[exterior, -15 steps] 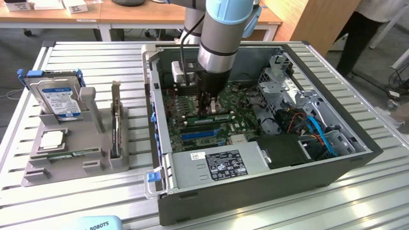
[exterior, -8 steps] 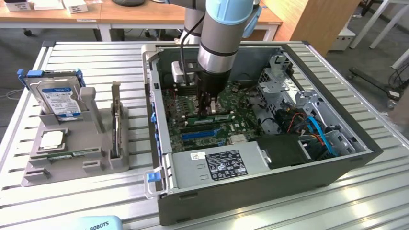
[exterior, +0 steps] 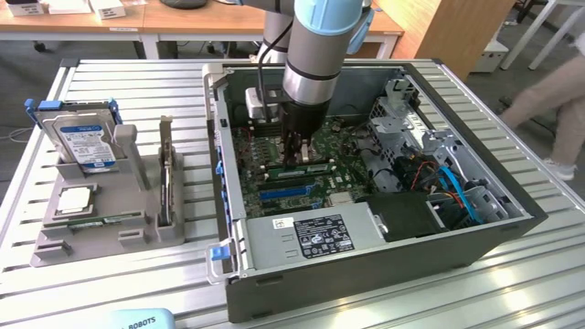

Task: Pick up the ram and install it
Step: 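Press down the ram until it locks into place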

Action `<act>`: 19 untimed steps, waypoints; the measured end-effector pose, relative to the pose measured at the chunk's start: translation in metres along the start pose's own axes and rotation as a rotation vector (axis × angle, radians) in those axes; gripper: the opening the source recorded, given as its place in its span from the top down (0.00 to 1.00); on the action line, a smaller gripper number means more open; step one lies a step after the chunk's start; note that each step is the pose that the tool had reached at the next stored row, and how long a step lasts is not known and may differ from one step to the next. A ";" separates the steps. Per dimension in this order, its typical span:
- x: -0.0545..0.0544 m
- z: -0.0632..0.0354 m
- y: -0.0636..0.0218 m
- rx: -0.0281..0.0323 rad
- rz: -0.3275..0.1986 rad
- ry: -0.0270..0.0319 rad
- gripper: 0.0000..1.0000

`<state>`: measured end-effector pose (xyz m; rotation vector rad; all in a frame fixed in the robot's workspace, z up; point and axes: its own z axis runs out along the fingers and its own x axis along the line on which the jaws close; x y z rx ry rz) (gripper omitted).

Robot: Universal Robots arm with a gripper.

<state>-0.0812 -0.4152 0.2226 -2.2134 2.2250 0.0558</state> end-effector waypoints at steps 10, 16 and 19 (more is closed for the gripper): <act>0.000 -0.0188 0.0006 -0.0011 0.000 0.0014 0.90; -0.001 -0.0319 0.0009 -0.0011 0.000 0.0015 0.90; -0.001 -0.0377 0.0010 -0.0010 0.000 0.0014 0.90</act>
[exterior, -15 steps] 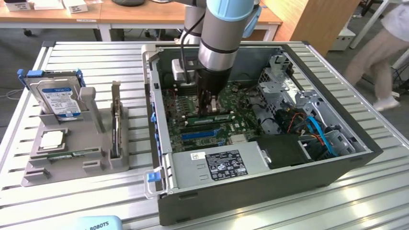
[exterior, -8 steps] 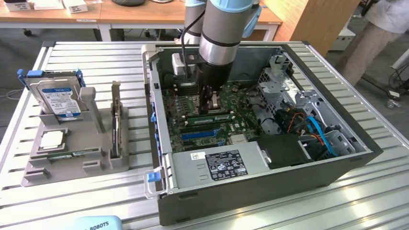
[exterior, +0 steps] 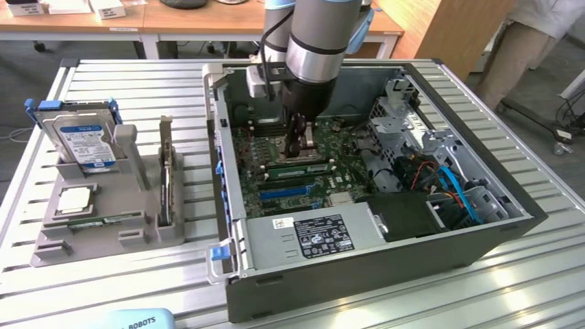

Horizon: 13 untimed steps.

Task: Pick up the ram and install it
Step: 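Press down the ram until it locks into place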

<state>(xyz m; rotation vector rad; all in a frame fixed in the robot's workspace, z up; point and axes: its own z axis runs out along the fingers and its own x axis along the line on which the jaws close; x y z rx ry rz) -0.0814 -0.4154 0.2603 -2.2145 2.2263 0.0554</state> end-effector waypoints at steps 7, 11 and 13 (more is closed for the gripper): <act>0.000 -0.0045 0.0001 0.0001 0.000 -0.0002 0.90; 0.000 -0.0048 -0.0021 -0.0002 0.000 0.0002 0.90; 0.000 -0.0048 -0.0057 -0.0001 0.000 0.0001 0.90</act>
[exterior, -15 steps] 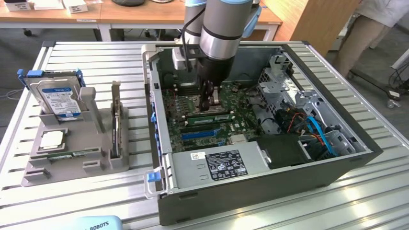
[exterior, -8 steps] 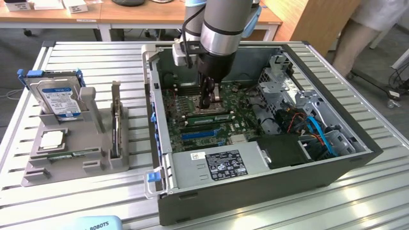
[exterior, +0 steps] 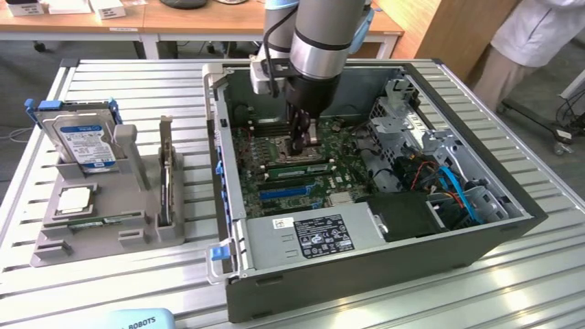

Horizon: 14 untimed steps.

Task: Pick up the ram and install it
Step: 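Press down the ram until it locks into place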

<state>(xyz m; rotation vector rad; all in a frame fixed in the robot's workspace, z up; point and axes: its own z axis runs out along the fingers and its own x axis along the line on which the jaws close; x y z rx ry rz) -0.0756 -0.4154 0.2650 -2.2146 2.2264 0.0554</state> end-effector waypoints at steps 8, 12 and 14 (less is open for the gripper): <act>0.000 -0.0004 -0.0163 0.0000 0.000 -0.0001 0.90; 0.000 -0.0006 -0.0245 0.0001 0.000 -0.0001 0.90; 0.000 -0.0007 -0.0286 0.0000 0.000 0.0000 0.90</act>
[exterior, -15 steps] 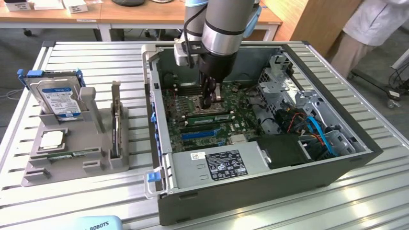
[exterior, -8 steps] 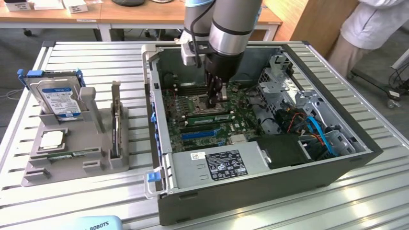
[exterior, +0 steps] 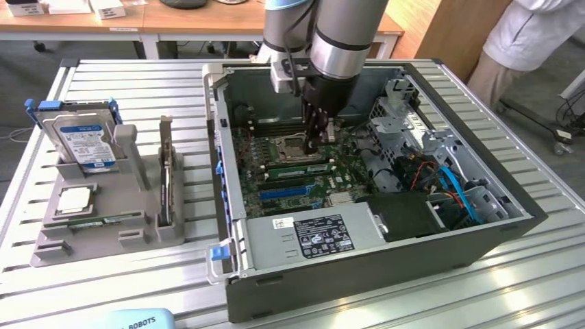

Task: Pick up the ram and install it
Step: 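Press down the ram until it locks into place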

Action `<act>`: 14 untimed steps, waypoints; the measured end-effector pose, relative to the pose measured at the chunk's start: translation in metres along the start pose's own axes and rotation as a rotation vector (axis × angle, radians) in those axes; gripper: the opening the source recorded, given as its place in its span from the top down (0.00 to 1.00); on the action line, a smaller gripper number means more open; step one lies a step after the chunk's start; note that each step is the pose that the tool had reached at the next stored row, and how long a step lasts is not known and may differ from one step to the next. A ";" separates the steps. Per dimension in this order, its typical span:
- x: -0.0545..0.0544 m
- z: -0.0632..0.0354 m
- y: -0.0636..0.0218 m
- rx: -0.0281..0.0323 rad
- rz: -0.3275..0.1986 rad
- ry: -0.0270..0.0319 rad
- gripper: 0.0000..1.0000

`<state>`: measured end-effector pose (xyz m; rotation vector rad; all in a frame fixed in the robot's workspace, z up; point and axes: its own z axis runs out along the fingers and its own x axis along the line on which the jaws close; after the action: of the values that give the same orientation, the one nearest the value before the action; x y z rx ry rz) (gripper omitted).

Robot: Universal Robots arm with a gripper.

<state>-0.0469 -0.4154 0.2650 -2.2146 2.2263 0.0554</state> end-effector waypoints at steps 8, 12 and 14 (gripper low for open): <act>0.000 -0.0001 -0.0027 0.0000 0.000 0.0000 0.90; 0.000 0.0000 -0.0027 0.0000 0.000 0.0000 0.90; 0.000 0.0000 -0.0027 0.0000 0.000 0.0000 0.90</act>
<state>-0.0442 -0.4154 0.2650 -2.2146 2.2263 0.0554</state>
